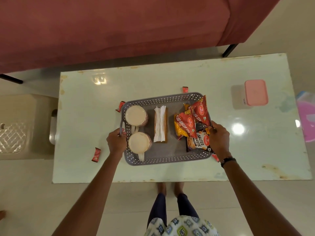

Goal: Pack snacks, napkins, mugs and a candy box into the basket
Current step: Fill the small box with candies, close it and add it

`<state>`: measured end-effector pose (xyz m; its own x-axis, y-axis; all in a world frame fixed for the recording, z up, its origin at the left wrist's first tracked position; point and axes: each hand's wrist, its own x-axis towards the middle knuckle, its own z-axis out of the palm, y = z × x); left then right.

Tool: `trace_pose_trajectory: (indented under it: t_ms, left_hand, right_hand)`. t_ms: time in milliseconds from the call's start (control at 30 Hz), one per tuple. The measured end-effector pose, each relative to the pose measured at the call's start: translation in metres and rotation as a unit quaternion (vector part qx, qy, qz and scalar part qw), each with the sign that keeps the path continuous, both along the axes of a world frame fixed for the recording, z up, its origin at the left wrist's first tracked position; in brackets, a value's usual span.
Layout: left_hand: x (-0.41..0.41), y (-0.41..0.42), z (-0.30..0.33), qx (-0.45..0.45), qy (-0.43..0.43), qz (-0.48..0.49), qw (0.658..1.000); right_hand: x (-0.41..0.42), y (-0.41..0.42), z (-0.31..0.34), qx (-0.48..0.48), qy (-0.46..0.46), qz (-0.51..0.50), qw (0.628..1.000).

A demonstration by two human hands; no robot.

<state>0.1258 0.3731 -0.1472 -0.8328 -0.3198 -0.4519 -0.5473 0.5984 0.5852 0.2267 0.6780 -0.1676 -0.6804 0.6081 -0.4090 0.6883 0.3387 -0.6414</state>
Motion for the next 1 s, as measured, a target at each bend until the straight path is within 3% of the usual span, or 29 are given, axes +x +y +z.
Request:
trace_pose_trajectory:
  t_ms: [1000]
  left_hand:
    - [-0.026,-0.006,-0.009,-0.019,0.012,-0.054,0.998]
  right_hand:
    - [-0.013,0.001,-0.01,-0.021,0.01,-0.02,1.0]
